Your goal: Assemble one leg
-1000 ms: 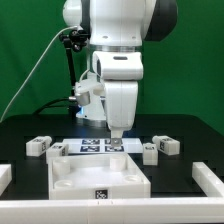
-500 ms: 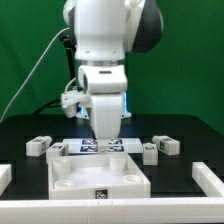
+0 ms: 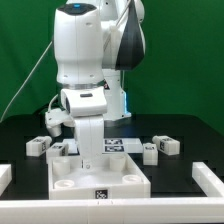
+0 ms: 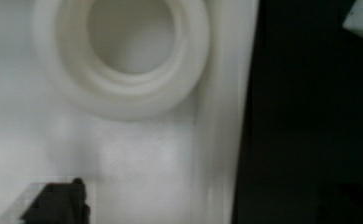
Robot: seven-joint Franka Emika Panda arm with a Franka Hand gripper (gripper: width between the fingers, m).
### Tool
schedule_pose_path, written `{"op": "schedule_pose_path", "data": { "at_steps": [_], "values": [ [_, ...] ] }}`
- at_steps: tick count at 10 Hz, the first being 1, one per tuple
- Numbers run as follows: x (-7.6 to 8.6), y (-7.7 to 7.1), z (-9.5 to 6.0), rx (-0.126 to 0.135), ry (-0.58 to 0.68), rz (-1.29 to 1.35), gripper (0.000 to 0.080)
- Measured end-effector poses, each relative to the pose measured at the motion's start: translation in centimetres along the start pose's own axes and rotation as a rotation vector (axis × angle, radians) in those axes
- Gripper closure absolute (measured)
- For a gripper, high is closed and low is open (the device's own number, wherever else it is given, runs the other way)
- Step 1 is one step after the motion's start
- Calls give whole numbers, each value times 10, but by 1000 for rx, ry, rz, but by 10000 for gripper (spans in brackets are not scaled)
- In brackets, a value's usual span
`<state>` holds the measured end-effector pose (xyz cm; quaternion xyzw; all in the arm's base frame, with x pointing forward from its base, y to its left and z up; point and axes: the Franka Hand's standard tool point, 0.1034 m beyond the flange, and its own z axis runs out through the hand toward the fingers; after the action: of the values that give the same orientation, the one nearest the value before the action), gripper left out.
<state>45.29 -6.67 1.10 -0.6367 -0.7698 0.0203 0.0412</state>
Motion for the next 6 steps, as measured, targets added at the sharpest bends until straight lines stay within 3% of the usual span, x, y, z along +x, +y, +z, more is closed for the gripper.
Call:
{"op": "schedule_pose_path", "data": {
  "at_steps": [2,3,4,6],
  "values": [
    [1,2,1,1,1,5,150],
    [1,1,2,2,1,6,281],
    [0,1,2,2,1,7,281],
    [0,1,2,2,1,7,555]
  ]
}}
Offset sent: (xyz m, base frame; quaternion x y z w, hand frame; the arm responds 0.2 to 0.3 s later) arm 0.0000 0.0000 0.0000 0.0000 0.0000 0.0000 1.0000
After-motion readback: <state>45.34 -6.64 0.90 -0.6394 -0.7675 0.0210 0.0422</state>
